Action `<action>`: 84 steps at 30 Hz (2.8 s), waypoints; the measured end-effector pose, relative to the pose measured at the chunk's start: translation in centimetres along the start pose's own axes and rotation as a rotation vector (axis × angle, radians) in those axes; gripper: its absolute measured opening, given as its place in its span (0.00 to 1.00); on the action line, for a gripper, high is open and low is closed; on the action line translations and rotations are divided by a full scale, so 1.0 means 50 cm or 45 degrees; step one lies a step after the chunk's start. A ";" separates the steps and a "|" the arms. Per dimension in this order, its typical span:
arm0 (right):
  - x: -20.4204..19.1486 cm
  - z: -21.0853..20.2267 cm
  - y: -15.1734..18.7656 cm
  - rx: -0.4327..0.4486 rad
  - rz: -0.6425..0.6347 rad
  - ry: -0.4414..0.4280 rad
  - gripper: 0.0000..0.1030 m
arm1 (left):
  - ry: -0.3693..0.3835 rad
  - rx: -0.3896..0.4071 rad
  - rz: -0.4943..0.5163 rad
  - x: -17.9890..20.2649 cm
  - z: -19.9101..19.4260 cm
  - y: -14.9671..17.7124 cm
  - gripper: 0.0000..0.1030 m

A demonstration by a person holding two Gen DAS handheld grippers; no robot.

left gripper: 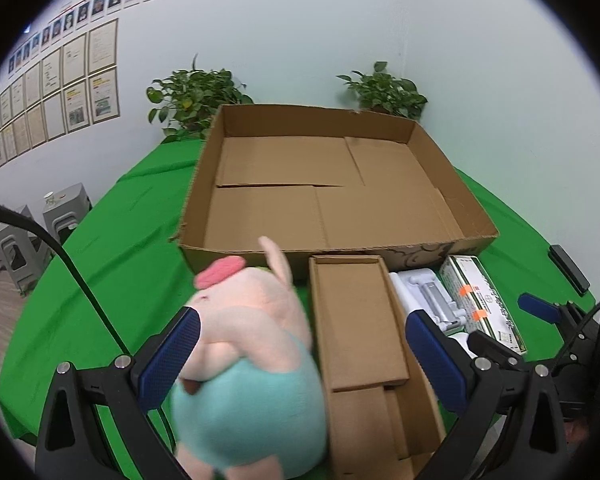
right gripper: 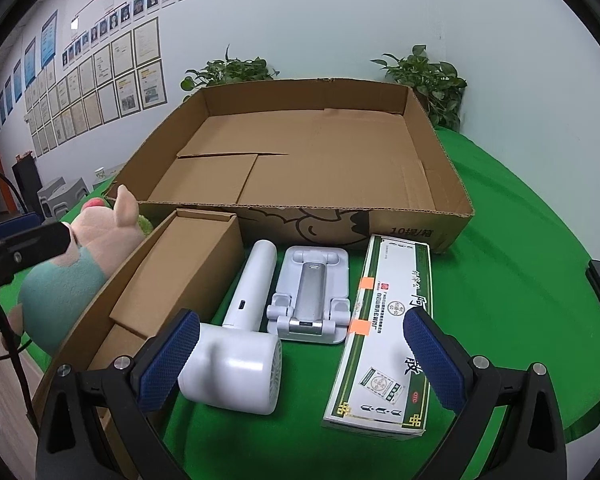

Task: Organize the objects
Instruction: 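Grasp the plush pig with the right gripper and lift it, then carry the plush pig into the large box and open the right gripper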

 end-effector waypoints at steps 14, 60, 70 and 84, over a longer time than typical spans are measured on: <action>-0.241 -0.148 -0.057 0.203 -0.358 -0.656 1.00 | 0.081 -0.212 -0.189 -0.127 0.041 0.072 0.99; -0.525 0.186 -0.102 -0.415 -0.094 -0.881 0.84 | 0.130 0.015 -0.026 -0.115 -0.033 0.110 0.68; -0.514 0.065 -0.428 0.041 -0.270 -0.811 0.70 | 0.074 0.431 0.100 -0.085 -0.070 -0.187 0.68; -0.436 0.173 -0.634 0.095 -0.187 -0.743 0.69 | 0.132 0.349 0.111 -0.082 0.070 -0.270 0.68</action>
Point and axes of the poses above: each gripper's, at about its wrist camera, not at the fingertips, and z roughly the way its jaws point, x to its right, y to its underside, the point moved 9 cm from there along z, roughly the way its jaws point, and after that the axes turned 4 degrees about -y, right-handed, at the moved point
